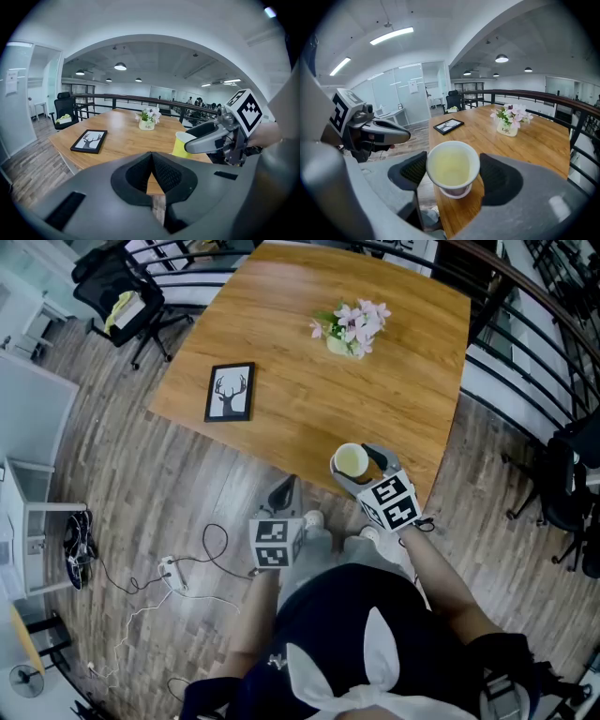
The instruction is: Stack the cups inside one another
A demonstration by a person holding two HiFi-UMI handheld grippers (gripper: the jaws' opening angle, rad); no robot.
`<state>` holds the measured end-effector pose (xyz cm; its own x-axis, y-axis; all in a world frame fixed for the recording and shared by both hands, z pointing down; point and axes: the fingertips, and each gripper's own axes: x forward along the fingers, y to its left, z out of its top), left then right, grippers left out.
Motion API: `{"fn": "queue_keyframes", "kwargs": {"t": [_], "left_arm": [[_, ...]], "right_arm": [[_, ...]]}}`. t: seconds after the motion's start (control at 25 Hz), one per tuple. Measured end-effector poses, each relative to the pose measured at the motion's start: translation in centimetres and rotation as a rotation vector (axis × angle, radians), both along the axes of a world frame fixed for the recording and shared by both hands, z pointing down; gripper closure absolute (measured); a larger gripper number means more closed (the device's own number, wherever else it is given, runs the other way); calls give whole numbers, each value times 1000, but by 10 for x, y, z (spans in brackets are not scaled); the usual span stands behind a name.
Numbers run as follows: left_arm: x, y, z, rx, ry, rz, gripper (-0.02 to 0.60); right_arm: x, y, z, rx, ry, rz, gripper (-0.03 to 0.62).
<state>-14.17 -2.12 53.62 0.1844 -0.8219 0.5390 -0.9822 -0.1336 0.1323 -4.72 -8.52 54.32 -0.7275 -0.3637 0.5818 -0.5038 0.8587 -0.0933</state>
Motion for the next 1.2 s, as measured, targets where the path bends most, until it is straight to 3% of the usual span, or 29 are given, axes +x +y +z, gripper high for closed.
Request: {"fn": "queue_keyframes", "kwargs": {"t": [0.68,1.2], "left_arm": [[-3,4,7,-13,4,-19,565],[4,3,2,-5,2,-7,565]], "right_arm": [[-2,0,37,-63,41,-13,240],[4,0,2,-19,-61,10,230]]}}
